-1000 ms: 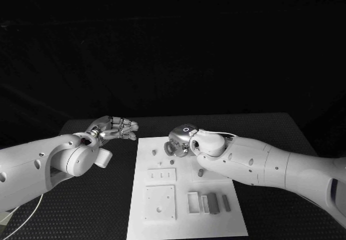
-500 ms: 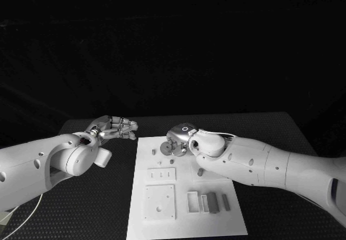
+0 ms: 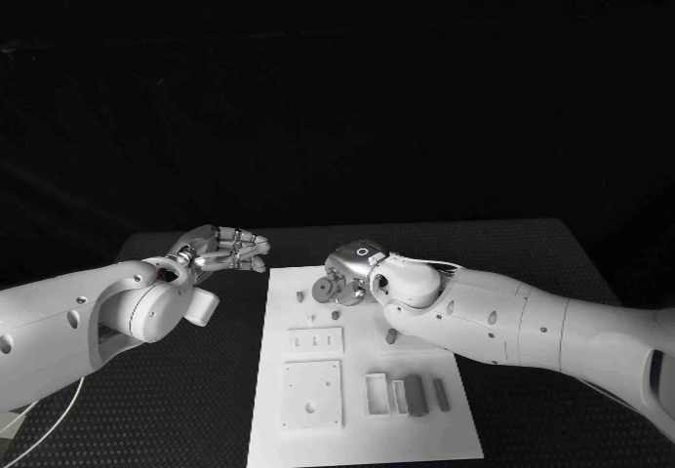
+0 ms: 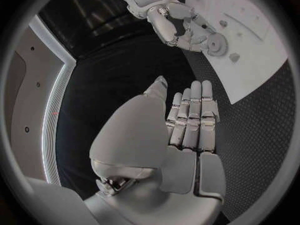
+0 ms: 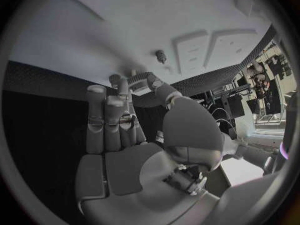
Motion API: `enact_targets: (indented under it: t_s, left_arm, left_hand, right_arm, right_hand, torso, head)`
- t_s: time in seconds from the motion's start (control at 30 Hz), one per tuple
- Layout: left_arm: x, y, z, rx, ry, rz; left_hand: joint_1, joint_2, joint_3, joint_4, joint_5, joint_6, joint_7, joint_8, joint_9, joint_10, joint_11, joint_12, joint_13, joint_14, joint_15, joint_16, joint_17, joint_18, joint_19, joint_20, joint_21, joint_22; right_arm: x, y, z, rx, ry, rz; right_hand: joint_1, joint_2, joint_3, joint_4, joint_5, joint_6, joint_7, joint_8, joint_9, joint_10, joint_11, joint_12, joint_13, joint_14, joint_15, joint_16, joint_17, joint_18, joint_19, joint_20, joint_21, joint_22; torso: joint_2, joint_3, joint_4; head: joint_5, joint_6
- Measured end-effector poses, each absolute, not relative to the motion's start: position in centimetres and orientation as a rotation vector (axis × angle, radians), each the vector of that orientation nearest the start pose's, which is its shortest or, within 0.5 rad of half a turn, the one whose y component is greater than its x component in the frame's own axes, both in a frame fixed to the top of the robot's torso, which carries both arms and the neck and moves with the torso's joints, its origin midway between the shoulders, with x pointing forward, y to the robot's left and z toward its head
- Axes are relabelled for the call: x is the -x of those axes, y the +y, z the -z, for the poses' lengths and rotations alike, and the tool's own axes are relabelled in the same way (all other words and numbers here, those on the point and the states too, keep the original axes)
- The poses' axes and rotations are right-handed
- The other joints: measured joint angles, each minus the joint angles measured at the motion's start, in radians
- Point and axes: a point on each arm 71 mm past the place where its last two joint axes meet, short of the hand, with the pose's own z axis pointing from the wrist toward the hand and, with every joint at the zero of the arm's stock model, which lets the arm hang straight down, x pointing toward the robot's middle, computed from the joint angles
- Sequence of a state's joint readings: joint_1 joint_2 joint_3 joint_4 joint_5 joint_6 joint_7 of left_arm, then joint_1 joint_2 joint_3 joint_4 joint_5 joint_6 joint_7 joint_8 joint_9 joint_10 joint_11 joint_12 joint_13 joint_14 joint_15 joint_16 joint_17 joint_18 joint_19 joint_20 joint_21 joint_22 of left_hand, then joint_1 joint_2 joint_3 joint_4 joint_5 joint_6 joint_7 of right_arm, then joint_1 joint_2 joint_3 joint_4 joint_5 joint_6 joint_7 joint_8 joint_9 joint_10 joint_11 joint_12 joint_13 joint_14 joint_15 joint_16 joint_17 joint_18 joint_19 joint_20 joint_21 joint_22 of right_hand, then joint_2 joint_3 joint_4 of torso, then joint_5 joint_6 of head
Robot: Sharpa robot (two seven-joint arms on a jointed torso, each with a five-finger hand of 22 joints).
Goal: Assemble the parts on the task board
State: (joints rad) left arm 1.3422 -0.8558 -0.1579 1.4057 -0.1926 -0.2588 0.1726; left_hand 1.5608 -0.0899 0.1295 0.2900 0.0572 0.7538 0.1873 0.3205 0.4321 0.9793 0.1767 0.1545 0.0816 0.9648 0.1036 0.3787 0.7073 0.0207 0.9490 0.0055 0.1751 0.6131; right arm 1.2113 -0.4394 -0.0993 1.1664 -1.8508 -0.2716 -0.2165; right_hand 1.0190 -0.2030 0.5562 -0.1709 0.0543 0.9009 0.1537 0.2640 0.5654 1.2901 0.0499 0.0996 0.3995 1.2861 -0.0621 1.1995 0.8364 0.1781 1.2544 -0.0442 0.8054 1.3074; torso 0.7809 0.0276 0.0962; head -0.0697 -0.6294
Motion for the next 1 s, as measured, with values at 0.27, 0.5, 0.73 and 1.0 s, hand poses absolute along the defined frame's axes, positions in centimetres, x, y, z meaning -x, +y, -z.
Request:
enact_targets:
  t_s: [0.27, 0.5, 0.73, 1.0]
  left_arm:
    - [-51.81, 25.04, 16.77, 0.954, 1.635, 1.250]
    - [-51.80, 25.07, 16.77, 0.954, 1.634, 1.250]
    - [-51.78, 25.11, 16.77, 0.954, 1.634, 1.250]
    - [-51.78, 25.12, 16.77, 0.954, 1.634, 1.250]
  left_hand:
    - [0.000, 0.000, 0.000, 0.000, 0.000, 0.000, 0.000, 0.000, 0.000, 0.000, 0.000, 0.000, 0.000, 0.000, 0.000, 0.000, 0.000, 0.000, 0.000, 0.000, 0.000, 0.000]
    - [0.000, 0.000, 0.000, 0.000, 0.000, 0.000, 0.000, 0.000, 0.000, 0.000, 0.000, 0.000, 0.000, 0.000, 0.000, 0.000, 0.001, 0.000, 0.000, 0.000, 0.000, 0.000]
    - [0.000, 0.000, 0.000, 0.000, 0.000, 0.000, 0.000, 0.000, 0.000, 0.000, 0.000, 0.000, -0.001, 0.000, 0.000, 0.000, 0.002, 0.000, 0.000, 0.000, 0.000, 0.001]
    - [0.000, 0.000, 0.000, 0.000, 0.000, 0.000, 0.000, 0.000, 0.000, 0.000, 0.000, 0.000, -0.001, 0.000, 0.000, 0.000, 0.002, 0.000, 0.000, 0.000, 0.000, 0.001]
  right_arm:
    - [-53.04, -8.83, 21.38, 0.531, 1.570, -0.381]
    - [-53.21, -9.10, 21.47, 0.526, 1.578, -0.370]
    - [-53.23, -9.17, 21.51, 0.527, 1.585, -0.366]
    - [-53.25, -9.26, 21.56, 0.529, 1.592, -0.362]
  right_hand:
    - [0.000, 0.000, 0.003, 0.008, 0.000, 0.000, 0.000, 0.000, 0.000, 0.000, 0.000, 0.000, 0.002, 0.000, 0.000, 0.000, 0.000, 0.000, 0.000, 0.000, -0.004, 0.000]
    - [0.000, 0.000, 0.006, 0.011, 0.000, 0.000, 0.000, 0.000, 0.002, 0.011, -0.004, 0.000, 0.012, 0.000, 0.000, 0.004, 0.000, 0.000, 0.001, 0.001, -0.004, 0.000]
    - [0.003, 0.003, 0.003, 0.014, 0.000, 0.000, -0.001, 0.004, 0.004, 0.029, -0.011, 0.016, 0.035, -0.004, -0.004, 0.008, 0.000, 0.000, -0.002, -0.002, -0.004, 0.000]
    - [0.004, 0.004, 0.003, 0.014, 0.000, -0.001, -0.002, 0.004, 0.004, 0.029, -0.011, 0.020, 0.045, 0.000, -0.007, 0.008, 0.000, 0.000, -0.002, -0.002, -0.004, 0.000]
  torso:
    - [0.000, -0.0006, 0.0006]
    - [0.000, -0.0015, 0.0008]
    - [0.000, -0.0016, 0.0008]
    - [0.000, -0.0012, 0.0006]
  head:
    - [-0.002, -0.001]
    - [-0.002, -0.002]
    - [-0.002, -0.002]
    - [-0.002, -0.003]
